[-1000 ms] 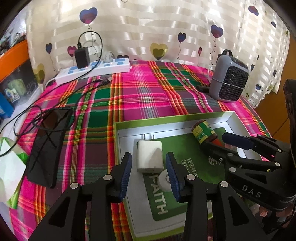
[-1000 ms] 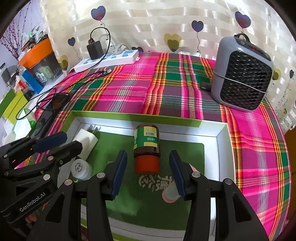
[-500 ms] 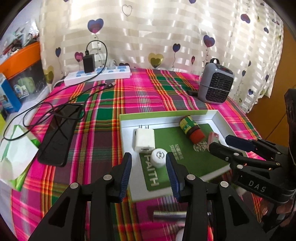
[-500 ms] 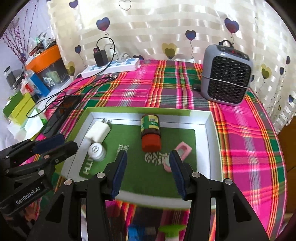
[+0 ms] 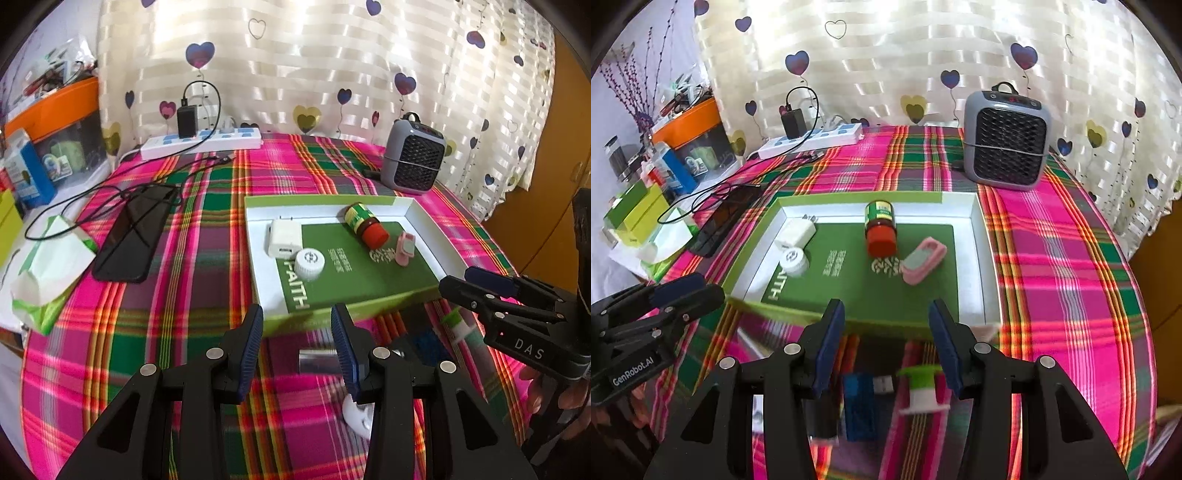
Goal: Organize rigid objects
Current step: 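Withdraw both tools from the green box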
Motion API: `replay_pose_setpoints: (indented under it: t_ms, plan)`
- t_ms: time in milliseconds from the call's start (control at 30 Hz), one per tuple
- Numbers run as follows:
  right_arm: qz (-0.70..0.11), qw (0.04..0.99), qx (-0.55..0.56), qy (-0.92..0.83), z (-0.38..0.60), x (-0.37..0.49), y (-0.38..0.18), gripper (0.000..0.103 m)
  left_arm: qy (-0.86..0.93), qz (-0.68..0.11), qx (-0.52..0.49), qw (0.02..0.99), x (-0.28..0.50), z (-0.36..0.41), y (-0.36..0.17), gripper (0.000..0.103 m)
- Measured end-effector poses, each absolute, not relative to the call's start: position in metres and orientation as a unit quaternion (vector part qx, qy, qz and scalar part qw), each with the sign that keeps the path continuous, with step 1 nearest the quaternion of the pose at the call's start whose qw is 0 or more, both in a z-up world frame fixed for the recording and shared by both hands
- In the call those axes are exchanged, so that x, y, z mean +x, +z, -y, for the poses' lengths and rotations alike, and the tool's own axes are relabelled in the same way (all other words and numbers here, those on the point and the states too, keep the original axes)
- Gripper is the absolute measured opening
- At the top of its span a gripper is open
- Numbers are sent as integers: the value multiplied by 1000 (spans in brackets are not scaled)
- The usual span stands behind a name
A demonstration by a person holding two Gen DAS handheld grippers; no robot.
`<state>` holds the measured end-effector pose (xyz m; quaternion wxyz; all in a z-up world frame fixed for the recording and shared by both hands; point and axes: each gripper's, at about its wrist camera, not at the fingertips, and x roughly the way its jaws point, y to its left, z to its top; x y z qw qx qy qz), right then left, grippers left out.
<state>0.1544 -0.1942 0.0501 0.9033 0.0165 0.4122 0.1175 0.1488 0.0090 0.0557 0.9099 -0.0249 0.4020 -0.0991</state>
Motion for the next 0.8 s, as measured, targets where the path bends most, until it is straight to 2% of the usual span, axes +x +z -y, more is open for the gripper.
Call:
replay_pose_setpoints:
  t_ms: [800]
  plan:
    - [-417,902,52,103,235,111,19,49,-144,-417,-59,896,85,-3,29,38]
